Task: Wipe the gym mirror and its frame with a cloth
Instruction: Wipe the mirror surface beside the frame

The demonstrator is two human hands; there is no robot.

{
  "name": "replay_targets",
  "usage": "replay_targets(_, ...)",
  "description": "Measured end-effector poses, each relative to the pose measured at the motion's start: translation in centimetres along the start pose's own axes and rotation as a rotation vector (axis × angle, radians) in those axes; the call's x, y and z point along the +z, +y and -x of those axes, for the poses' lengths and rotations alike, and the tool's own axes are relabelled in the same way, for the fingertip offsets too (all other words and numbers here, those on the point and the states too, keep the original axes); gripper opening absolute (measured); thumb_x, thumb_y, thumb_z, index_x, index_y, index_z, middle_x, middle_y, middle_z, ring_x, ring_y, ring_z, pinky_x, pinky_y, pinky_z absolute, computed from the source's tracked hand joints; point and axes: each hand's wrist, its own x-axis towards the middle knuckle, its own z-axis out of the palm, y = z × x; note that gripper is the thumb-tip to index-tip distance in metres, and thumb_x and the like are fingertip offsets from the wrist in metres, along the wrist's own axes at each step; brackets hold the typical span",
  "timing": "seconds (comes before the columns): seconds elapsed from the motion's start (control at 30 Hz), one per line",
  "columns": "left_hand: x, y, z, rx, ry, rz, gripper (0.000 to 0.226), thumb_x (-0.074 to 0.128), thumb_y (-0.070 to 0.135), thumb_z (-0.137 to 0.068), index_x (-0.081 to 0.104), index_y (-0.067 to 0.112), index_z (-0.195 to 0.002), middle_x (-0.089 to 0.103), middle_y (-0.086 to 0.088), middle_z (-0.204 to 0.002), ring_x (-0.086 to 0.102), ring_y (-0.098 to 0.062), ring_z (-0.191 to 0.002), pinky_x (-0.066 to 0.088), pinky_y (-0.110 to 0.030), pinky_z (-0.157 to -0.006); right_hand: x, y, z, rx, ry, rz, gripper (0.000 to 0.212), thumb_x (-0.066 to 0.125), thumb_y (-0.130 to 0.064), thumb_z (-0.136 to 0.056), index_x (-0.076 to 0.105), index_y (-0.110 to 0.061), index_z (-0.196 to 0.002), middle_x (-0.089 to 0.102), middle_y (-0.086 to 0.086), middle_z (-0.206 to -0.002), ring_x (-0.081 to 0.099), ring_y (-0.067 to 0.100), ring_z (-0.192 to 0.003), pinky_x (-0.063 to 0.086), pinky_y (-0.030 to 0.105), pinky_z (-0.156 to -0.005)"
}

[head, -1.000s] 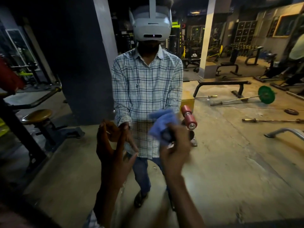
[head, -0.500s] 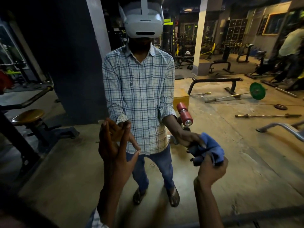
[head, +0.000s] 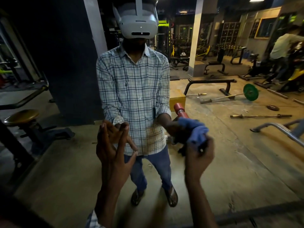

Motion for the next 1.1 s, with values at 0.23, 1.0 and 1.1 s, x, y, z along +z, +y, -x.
replay_targets(0.23, -1.3, -2.8, 0.0, -0.053, 0.010, 0.020, 0.107, 0.096, 0.033, -0.066, 0.039, 0.028, -0.156, 0.005, -0.028, -0.169, 0.006, -0.043, -0.158, 0.021, -0.057, -0.121, 7.3, -8.1, 1.2, -0.225, -0.211, -0.102, 0.026, 0.079, -0.007, -0.086, 0.063, -0.008, -0.107, 0.064, 0.002, -0.103, 0.064, 0.013, -0.094, 0.053, 0.028, -0.077)
replay_targets(1.0, -2.6, -5.7, 1.3, -0.044, -0.075, 0.026, 0.105, 0.095, 0.028, -0.067, 0.040, 0.030, -0.156, 0.005, -0.022, -0.171, 0.014, -0.044, -0.155, 0.032, -0.067, -0.109, 3.2, -0.5, 3.1, 0.079, 0.108, 0.062, 0.020, 0.068, -0.024, -0.088, 0.058, -0.021, -0.105, 0.062, 0.002, -0.093, 0.063, 0.029, -0.083, 0.053, 0.058, -0.070)
replay_targets(1.1, -2.4, -5.6, 1.3, -0.068, -0.080, 0.027, 0.102, 0.094, 0.029, -0.071, 0.039, 0.030, -0.157, 0.003, -0.021, -0.172, 0.012, -0.043, -0.156, 0.031, -0.066, -0.110, 5.4, -2.3, 6.5, -0.010, -0.044, 0.000, 0.016, 0.068, -0.024, -0.092, 0.059, -0.027, -0.105, 0.063, -0.011, -0.098, 0.064, 0.013, -0.089, 0.056, 0.038, -0.076)
